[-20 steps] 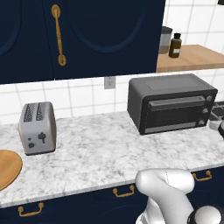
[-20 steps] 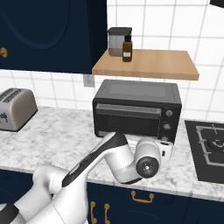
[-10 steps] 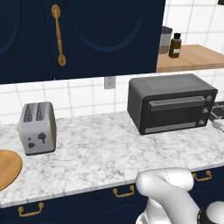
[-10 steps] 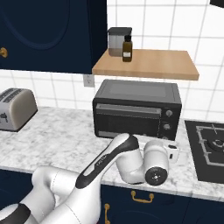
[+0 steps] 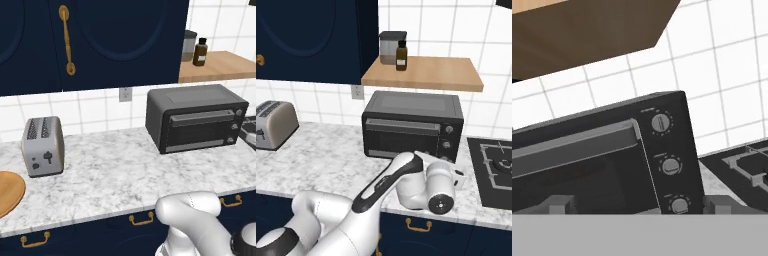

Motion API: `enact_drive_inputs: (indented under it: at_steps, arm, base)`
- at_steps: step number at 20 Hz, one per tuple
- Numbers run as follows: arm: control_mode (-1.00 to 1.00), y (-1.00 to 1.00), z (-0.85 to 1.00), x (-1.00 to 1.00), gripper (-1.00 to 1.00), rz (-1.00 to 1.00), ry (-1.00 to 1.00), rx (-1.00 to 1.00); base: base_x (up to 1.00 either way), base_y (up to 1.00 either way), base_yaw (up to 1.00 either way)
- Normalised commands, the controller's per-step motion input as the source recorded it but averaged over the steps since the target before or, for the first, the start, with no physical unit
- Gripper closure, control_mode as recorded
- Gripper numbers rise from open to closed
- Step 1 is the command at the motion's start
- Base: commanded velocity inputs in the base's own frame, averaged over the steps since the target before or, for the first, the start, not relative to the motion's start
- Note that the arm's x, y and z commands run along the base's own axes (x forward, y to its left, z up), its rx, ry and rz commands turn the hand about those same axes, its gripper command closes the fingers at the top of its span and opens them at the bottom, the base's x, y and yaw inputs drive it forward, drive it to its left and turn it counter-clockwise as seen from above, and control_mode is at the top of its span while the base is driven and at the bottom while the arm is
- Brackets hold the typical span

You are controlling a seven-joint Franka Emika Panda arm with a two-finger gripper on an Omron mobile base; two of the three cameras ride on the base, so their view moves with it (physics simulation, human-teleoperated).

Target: Pick up the kebab skewer and baguette bread, and place them inside the toaster oven. Close the toaster oven door and start by setting the timer.

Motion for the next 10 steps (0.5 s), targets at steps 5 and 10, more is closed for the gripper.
enact_drive_inputs:
  at_steps: [5, 10]
  arm:
    - [-1.0, 0.0, 0.0, 0.23, -1.0, -0.07, 0.0, 0.15]
    - [-1.0, 0.0, 0.01, 0.3, -1.0, -0.01, 0.0, 0.02]
  base:
    - [0.0, 0.0, 0.0]
    - [0.0, 0.0, 0.0]
